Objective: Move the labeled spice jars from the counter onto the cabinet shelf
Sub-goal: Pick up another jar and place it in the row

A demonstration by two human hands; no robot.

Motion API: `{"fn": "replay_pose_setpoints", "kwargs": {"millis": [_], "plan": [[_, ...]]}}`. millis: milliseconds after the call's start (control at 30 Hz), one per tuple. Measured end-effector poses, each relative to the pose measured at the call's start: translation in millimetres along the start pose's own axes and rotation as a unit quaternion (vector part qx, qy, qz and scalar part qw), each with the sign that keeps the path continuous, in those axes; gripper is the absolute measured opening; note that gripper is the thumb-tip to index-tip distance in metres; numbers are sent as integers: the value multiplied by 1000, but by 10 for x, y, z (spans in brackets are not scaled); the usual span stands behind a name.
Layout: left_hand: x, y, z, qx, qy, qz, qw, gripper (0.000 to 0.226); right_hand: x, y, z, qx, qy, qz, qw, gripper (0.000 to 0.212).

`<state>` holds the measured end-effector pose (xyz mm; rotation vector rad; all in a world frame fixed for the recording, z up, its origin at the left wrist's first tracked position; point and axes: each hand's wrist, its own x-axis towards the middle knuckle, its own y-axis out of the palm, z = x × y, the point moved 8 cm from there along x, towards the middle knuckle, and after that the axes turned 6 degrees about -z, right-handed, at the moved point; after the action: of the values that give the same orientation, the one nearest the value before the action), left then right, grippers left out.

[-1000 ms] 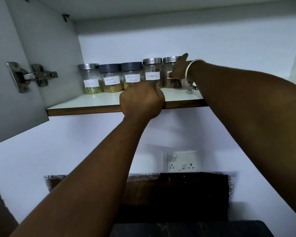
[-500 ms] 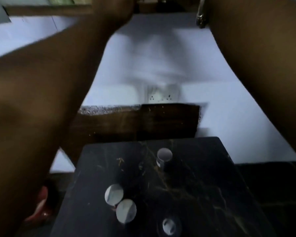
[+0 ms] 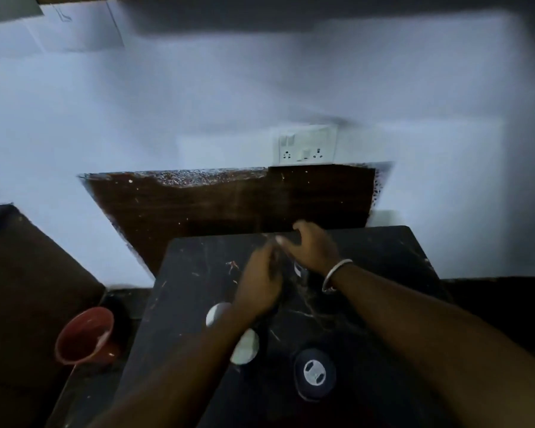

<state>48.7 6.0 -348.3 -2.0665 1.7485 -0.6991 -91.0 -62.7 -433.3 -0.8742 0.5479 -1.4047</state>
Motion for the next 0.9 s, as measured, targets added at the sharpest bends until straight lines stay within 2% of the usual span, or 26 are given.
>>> {"fn": "replay_pose_setpoints", "kwargs": {"millis": [33, 100, 133, 200, 300, 400, 500, 567, 667, 733, 800, 900], "plan": [[-341, 250, 217, 39, 8, 45, 998, 61, 111, 175, -120, -48, 28, 70, 996, 76], [-919, 408, 607, 7, 35, 104, 994, 72, 6, 412, -446, -117, 91, 170, 974, 90], [-1096, 539, 709, 17, 39, 129, 991, 72, 14, 493, -571, -129, 108, 192, 967, 95], [-1086, 551, 854, -5, 11, 106, 994, 68, 65, 623, -652, -147, 107, 222, 958, 98], [-1247, 522, 916, -9, -43, 114, 992, 67, 133, 793, -645, -147, 111, 265, 946, 95], [-1186, 463, 1000, -25, -51, 93, 994, 65, 92, 940, -704, -148, 92, 234, 957, 78], [-1099, 427, 1082, -42, -92, 84, 991, 56, -54, 1041, -703, -162, 13, 142, 976, 55], [-1035, 421, 1100, -52, -93, 79, 991, 47, -219, 1083, -674, -169, -31, 111, 979, 49], [-935, 466, 1041, -67, -96, 93, 989, 44, -479, 1125, -587, -161, -85, 139, 973, 44], [-873, 492, 932, -71, -88, 101, 988, 44, -605, 1144, -575, -146, -103, 196, 964, 42], [-805, 473, 837, -86, -78, 95, 989, 43, -670, 1076, -554, -96, -75, 249, 961, 48], [-682, 382, 748, -108, -70, 73, 989, 32, -606, 661, -415, 30, 21, 239, 970, 64]]}}
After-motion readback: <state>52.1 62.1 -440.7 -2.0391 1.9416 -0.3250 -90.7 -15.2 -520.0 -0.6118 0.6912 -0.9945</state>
